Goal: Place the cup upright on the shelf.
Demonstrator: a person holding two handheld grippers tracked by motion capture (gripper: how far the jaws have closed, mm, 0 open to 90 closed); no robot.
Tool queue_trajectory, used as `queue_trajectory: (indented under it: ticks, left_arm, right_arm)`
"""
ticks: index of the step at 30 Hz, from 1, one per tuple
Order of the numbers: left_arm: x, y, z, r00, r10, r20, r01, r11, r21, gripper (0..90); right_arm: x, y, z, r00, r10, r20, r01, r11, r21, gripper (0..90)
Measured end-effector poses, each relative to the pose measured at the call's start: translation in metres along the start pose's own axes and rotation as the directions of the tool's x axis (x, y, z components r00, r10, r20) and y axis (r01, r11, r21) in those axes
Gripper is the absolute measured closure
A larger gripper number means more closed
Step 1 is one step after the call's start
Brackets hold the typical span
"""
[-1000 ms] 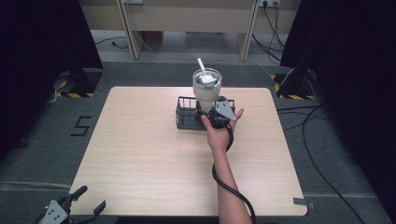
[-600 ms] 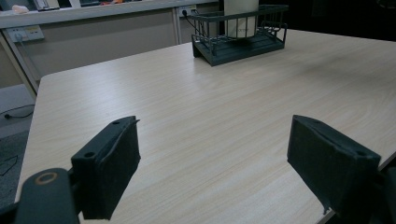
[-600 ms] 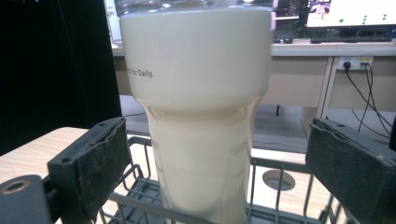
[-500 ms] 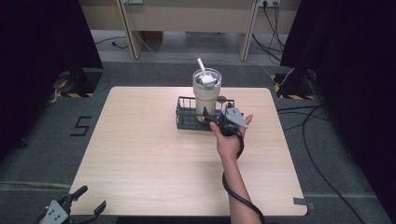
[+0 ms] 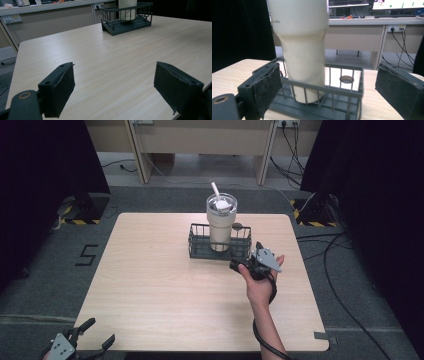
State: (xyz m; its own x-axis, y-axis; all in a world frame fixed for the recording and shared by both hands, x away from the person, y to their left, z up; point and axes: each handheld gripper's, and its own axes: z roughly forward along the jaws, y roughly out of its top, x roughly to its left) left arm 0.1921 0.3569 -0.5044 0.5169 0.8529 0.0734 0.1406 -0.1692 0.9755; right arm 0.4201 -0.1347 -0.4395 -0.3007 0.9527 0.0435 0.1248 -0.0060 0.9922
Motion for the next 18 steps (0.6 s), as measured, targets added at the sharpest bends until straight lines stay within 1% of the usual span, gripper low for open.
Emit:
queue_trajectory:
  ticks: [1, 5, 8, 10, 12, 13, 18]
  left_arm:
    - [0.0, 0.0, 0.0, 1.0, 0.0, 0.001, 0.0, 1.0, 0.0, 16.3]
    - [0.0, 0.0, 0.001, 1.0, 0.001, 0.003, -0.001, 1.0, -0.002, 16.3]
    - [0.0, 0.001, 0.001, 1.0, 0.001, 0.004, -0.001, 1.0, -0.001, 16.2]
    - [0.0, 0.001, 0.001, 1.0, 0.001, 0.004, -0.001, 1.0, -0.001, 16.3]
    - [0.0, 0.0, 0.002, 1.0, 0.001, 0.005, -0.001, 1.0, -0.001, 16.3]
    - [0.0, 0.0, 0.002, 1.0, 0.001, 0.005, -0.001, 1.0, -0.001, 16.3]
    - [-0.001, 0.001, 0.002, 1.0, 0.002, 0.006, -0.002, 1.0, 0.002, 16.3]
  right_arm:
    - [-0.001, -0.001, -0.003, 1.0, -0.007, 0.002, 0.007, 1.0, 0.003, 7.1]
    - [-0.007, -0.006, -0.015, 0.9999, -0.013, 0.011, 0.013, 1.0, 0.016, 7.1]
    - [-0.01, -0.009, -0.02, 0.9996, -0.026, 0.011, 0.026, 0.999, 0.028, 7.1]
    - [-0.011, -0.01, -0.023, 0.9997, -0.024, 0.011, 0.023, 0.999, 0.031, 7.2]
    - [-0.015, -0.012, -0.029, 0.9996, -0.024, 0.016, 0.023, 0.999, 0.033, 7.2]
    - [-0.015, -0.012, -0.029, 0.9996, -0.024, 0.016, 0.023, 0.999, 0.033, 7.2]
    - [-0.024, -0.017, -0.041, 0.9997, -0.005, 0.023, 0.005, 0.999, 0.036, 7.2]
